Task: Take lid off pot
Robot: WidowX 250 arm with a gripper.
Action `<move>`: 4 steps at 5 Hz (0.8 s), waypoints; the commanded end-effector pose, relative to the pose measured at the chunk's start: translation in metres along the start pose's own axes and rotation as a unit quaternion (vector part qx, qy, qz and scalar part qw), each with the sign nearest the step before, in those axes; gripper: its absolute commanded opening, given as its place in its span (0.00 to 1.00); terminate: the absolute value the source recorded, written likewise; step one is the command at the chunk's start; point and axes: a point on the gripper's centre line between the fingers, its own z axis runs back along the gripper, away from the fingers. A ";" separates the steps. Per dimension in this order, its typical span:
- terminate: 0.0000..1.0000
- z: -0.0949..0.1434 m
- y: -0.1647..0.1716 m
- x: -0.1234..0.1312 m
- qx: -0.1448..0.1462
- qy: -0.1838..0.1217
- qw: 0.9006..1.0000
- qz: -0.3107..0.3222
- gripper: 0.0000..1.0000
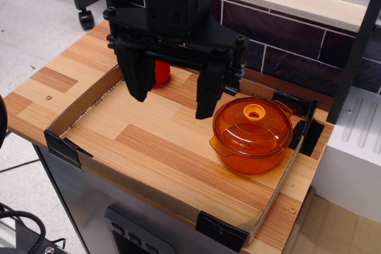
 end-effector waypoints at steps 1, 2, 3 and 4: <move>0.00 0.000 0.000 0.000 0.000 0.000 1.000 0.000 1.00; 0.00 0.010 -0.006 0.030 -0.015 0.015 1.000 -0.017 1.00; 0.00 0.013 -0.019 0.060 -0.044 0.017 0.999 -0.022 1.00; 0.00 0.012 -0.033 0.089 -0.060 0.016 0.998 0.000 1.00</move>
